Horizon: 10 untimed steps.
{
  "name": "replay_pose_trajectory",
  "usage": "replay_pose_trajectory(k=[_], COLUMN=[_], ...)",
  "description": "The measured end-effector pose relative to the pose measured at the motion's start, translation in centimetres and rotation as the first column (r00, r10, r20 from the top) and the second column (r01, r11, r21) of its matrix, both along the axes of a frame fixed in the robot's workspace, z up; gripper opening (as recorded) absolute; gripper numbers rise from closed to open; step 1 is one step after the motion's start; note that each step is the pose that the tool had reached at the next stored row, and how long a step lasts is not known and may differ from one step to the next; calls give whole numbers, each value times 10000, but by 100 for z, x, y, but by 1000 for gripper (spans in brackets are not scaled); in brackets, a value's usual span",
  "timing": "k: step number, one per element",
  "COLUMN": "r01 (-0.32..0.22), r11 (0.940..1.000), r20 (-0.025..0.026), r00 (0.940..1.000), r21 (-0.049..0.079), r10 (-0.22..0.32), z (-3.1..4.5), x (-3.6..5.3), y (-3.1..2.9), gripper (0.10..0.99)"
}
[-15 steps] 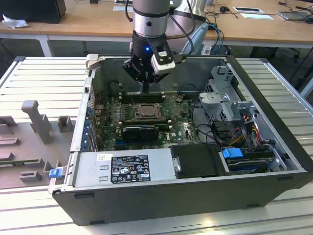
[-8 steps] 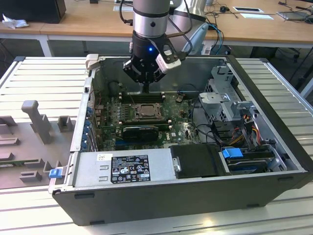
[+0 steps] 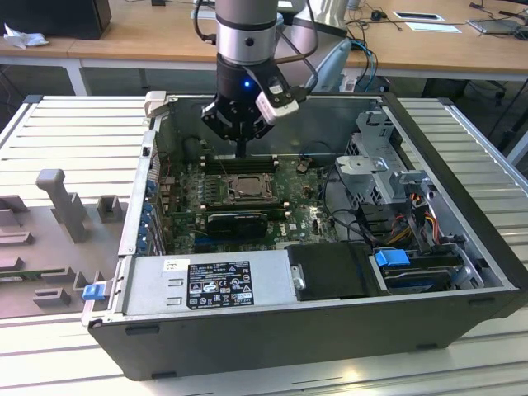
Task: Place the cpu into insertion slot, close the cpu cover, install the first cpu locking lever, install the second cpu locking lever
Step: 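Install the first cpu locking lever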
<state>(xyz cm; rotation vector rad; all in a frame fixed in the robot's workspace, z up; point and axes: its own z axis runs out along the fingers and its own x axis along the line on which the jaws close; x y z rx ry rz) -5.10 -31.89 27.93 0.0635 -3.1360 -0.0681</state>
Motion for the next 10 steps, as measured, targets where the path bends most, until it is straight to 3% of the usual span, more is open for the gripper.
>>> replay_pose_trajectory(k=[6,9,10], r01=[-129,-192,-201], r11=[9999,9998,9998], r20=[0,2,14], r00=[9999,9998,9998], r21=[11,26,32], r10=[129,192,201], z=[-30,-49,-65], x=[-91,-194,-280], y=[0,0,0], gripper=[106,106,106])
